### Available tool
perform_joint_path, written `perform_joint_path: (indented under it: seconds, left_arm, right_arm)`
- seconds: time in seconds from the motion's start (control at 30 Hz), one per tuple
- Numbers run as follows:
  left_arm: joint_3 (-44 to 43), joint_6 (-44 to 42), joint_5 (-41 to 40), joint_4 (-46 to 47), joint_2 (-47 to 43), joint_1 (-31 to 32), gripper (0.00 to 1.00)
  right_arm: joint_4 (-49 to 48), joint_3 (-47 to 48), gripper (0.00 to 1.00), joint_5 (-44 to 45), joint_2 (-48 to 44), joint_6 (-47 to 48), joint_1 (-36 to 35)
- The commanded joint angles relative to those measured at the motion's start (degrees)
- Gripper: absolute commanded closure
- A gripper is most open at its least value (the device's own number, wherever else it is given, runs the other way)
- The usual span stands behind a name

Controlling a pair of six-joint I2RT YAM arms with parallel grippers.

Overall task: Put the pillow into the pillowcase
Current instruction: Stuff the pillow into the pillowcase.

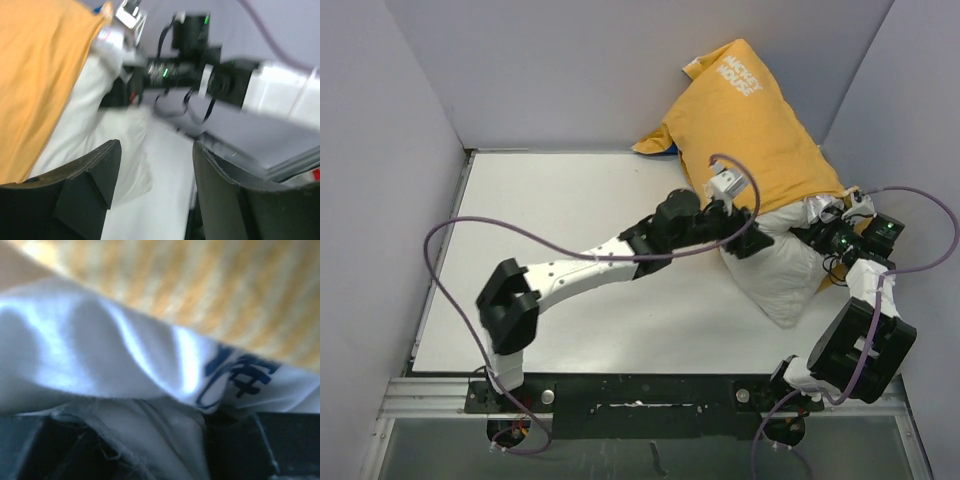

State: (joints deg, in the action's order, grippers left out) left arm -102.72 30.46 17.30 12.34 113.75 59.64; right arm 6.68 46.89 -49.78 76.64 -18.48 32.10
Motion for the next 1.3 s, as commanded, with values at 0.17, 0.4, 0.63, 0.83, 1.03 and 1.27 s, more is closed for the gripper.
perform_joint_path:
  seconds: [0.17, 0.4, 0.63, 0.83, 1.03, 1.27]
  left_arm:
    - [40.07, -25.09, -25.79, 23.77, -18.96, -0.35, 0.34]
    - [30.55, -24.33, -26.97, 23.92, -5.86, -4.82, 0.31]
    - [24.17, -23.62, -24.47, 23.27, -0.56, -6.01, 0.38]
    - [27.06, -22.49, -20.36, 27.04, -0.98, -5.91, 0.37]
    - [31.72, -23.51, -17.41, 30.76, -3.03, -6.02, 0.37]
    - [33.41, -25.95, -15.87, 32.75, -3.05, -4.52, 0.38]
  right_arm:
    - [2.10, 1.01, 0.96, 2.45, 5.07, -0.31, 0.21]
    - [2.87, 1.52, 0.96, 3.13, 4.86, 0.62, 0.23]
    - [2.95, 1.45, 0.96, 2.89, 5.25, 0.89, 0.20]
    - [2.95, 1.53, 0.95, 2.83, 5.43, 1.08, 0.05]
    - [2.91, 1.46, 0.95, 2.90, 5.27, 1.08, -0.50]
    - [3.05, 1.38, 0.94, 3.13, 4.59, 1.30, -0.69]
